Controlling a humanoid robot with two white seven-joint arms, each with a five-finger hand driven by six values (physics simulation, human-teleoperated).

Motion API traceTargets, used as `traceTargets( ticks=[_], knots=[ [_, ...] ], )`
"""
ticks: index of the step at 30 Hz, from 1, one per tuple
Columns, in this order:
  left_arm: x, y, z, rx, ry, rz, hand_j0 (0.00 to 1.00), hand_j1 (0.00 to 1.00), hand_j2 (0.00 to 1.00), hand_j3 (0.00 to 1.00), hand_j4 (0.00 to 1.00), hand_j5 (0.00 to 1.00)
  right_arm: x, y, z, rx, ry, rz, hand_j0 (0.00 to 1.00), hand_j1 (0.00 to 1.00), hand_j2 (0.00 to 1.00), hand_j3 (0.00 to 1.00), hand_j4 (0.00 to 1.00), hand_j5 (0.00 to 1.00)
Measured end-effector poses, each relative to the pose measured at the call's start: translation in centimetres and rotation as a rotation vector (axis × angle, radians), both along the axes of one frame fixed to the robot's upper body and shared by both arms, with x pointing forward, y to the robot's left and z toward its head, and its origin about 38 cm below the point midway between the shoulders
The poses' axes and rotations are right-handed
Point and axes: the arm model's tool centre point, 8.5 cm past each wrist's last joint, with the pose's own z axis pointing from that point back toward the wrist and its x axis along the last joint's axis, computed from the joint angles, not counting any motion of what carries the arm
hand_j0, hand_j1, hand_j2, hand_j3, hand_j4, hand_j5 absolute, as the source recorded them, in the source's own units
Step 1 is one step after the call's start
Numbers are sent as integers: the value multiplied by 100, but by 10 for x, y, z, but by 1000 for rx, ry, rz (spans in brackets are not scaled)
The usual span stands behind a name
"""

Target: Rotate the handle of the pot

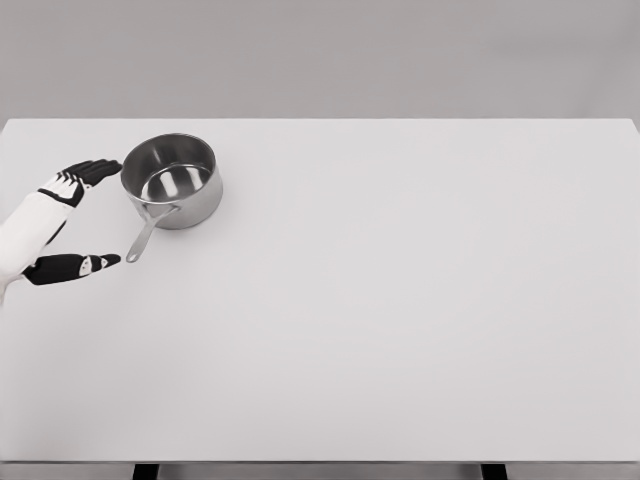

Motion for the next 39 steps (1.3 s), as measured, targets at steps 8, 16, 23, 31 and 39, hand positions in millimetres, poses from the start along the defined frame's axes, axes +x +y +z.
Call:
traceTargets(
  ticks=[8, 16, 23, 31, 39],
  knots=[
    [1, -3, -1, 10, 1, -6, 100, 100, 100, 100, 100, 100, 0, 0, 0, 0, 0, 0, 100, 100, 100, 100, 100, 100],
    [20, -29, 32, 99, -55, -103, 100, 100, 100, 100, 100, 100, 0, 0, 0, 0, 0, 0, 100, 100, 100, 100, 100, 100],
    [47, -57, 95, 354, -163, -199, 100, 100, 100, 100, 100, 100, 0, 0, 0, 0, 0, 0, 100, 100, 100, 100, 100, 100],
    [61, -92, 98, 541, -185, -255, 100, 100, 100, 100, 100, 100, 0, 0, 0, 0, 0, 0, 100, 100, 100, 100, 100, 100],
    [61, -135, 79, 639, -155, -420, 100, 100, 100, 100, 100, 100, 0, 0, 0, 0, 0, 0, 100, 100, 100, 100, 100, 100]
  ],
)
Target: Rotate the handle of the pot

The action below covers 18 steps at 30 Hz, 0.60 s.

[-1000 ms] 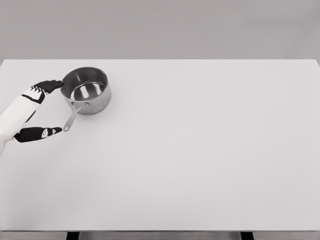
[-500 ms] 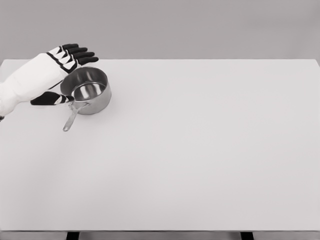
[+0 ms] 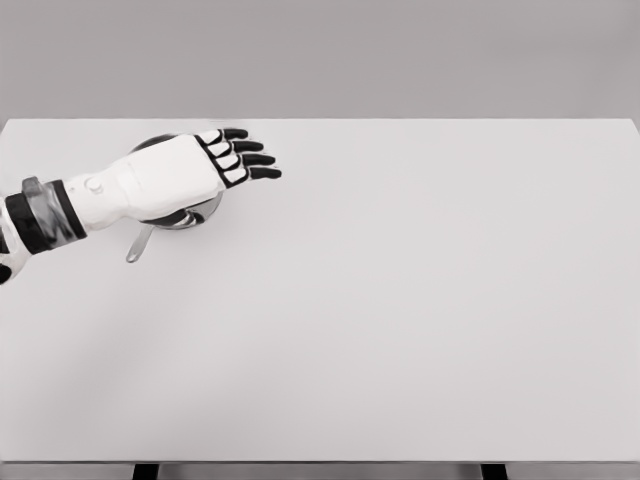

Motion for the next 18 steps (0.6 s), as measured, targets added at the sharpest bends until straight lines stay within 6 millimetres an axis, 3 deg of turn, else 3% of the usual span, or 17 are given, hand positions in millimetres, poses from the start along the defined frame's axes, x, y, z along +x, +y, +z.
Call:
traceTargets(
  ticks=[5, 18],
  knots=[
    [-7, -2, -20, 83, 57, -36, 100, 100, 100, 100, 100, 100, 0, 0, 0, 0, 0, 0, 100, 100, 100, 100, 100, 100],
    [-15, 18, -38, 230, 109, -34, 100, 100, 100, 100, 100, 100, 0, 0, 0, 0, 0, 0, 100, 100, 100, 100, 100, 100]
  ],
)
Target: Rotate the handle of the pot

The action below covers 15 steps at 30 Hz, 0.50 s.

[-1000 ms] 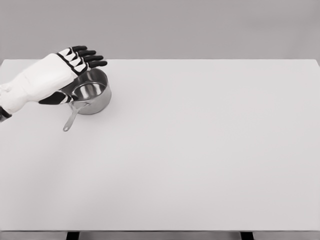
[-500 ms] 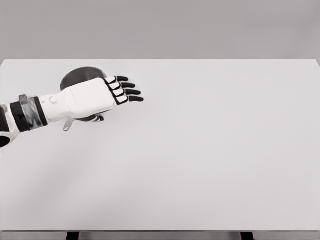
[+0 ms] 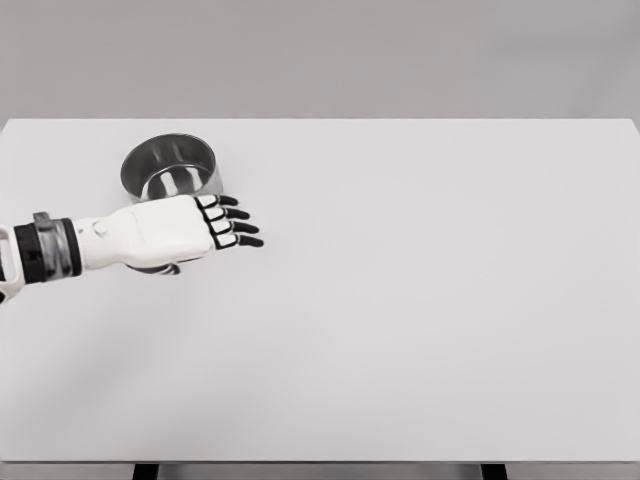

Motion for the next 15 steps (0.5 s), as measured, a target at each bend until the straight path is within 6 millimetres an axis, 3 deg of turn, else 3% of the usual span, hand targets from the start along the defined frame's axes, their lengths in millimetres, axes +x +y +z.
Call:
traceTargets(
  ticks=[7, 15],
  knots=[
    [9, 7, 18, 51, -70, 16, 100, 100, 100, 100, 100, 100, 0, 0, 0, 0, 0, 0, 100, 100, 100, 100, 100, 100],
    [9, 10, 13, 95, -86, 28, 100, 100, 100, 100, 100, 100, 0, 0, 0, 0, 0, 0, 100, 100, 100, 100, 100, 100]
  ],
)
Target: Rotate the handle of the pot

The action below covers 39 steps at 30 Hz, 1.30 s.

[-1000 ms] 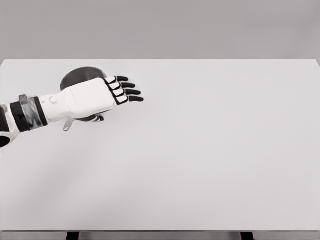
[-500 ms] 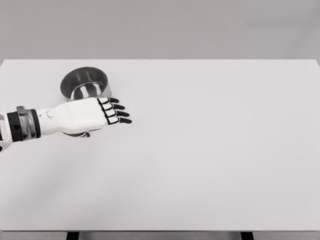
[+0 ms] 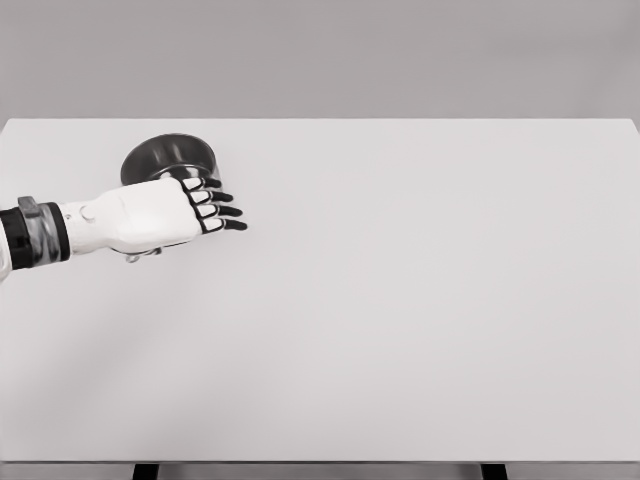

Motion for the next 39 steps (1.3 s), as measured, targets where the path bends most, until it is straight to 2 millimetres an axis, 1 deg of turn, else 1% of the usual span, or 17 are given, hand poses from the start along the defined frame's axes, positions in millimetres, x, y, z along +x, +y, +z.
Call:
traceTargets(
  ticks=[5, 9, 11, 20, 27, 29, 35, 37, 39],
  knots=[
    [-2, 9, -6, 51, 3, 16, 100, 100, 100, 100, 100, 100, 0, 0, 0, 0, 0, 0, 100, 100, 100, 100, 100, 100],
    [-2, 12, -7, 70, 3, 21, 100, 100, 100, 100, 100, 100, 0, 0, 0, 0, 0, 0, 100, 100, 100, 100, 100, 100],
    [-2, 14, -7, 76, 2, 24, 100, 100, 100, 100, 100, 100, 0, 0, 0, 0, 0, 0, 100, 100, 100, 100, 100, 100],
    [-2, 33, -2, 142, -10, 56, 100, 100, 100, 100, 100, 100, 0, 0, 0, 0, 0, 0, 100, 100, 100, 100, 100, 100],
    [0, 42, -1, 173, -18, 80, 100, 100, 100, 100, 100, 100, 0, 0, 0, 0, 0, 0, 100, 100, 100, 100, 100, 100],
    [1, 44, -1, 175, -19, 82, 100, 100, 100, 100, 100, 100, 0, 0, 0, 0, 0, 0, 100, 100, 100, 100, 100, 100],
    [-3, 38, 2, 142, -9, 62, 100, 100, 100, 100, 100, 100, 0, 0, 0, 0, 0, 0, 100, 100, 100, 100, 100, 100],
    [-4, 36, 5, 107, 8, 52, 100, 100, 100, 100, 100, 100, 0, 0, 0, 0, 0, 0, 100, 100, 100, 100, 100, 100],
    [-5, 33, 11, 36, 35, 38, 100, 100, 100, 100, 100, 100, 0, 0, 0, 0, 0, 0, 100, 100, 100, 100, 100, 100]
  ],
)
